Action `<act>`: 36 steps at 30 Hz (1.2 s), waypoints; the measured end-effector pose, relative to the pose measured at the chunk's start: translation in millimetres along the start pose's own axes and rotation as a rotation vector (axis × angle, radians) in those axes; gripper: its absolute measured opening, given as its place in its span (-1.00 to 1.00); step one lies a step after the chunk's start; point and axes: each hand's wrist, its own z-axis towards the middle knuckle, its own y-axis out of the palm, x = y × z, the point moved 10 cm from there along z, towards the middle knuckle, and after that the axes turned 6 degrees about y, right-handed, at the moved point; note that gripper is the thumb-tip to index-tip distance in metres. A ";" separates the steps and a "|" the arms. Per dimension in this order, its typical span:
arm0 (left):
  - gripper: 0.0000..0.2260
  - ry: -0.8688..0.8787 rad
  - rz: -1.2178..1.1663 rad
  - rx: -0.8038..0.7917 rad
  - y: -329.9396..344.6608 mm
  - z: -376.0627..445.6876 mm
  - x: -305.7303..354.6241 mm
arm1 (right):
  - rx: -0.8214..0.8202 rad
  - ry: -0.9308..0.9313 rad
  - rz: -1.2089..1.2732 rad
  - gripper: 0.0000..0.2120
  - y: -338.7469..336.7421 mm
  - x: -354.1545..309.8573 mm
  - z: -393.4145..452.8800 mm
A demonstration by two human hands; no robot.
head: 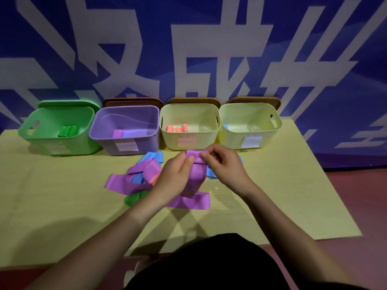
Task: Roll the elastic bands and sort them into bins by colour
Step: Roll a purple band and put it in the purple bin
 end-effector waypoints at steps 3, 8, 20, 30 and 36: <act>-0.78 0.061 -0.082 0.045 -1.5 5.0 6.7 | 0.073 -0.053 -0.083 -0.84 -2.8 -6.2 3.2; -0.57 0.041 -0.175 0.105 -15.6 31.6 2.3 | 0.148 0.015 0.153 -0.77 1.2 -3.7 20.7; -0.86 -0.286 -0.606 0.003 7.2 37.9 -23.1 | 0.036 0.098 0.338 -0.91 -5.1 1.4 29.8; -0.62 -0.356 -0.828 -0.180 33.1 32.5 -22.4 | 0.157 -0.274 -0.281 -0.81 -16.2 -10.0 11.9; -0.85 -0.351 -0.767 -0.035 24.5 30.7 -26.2 | 0.003 -0.175 -0.100 -0.65 -20.6 -4.5 16.2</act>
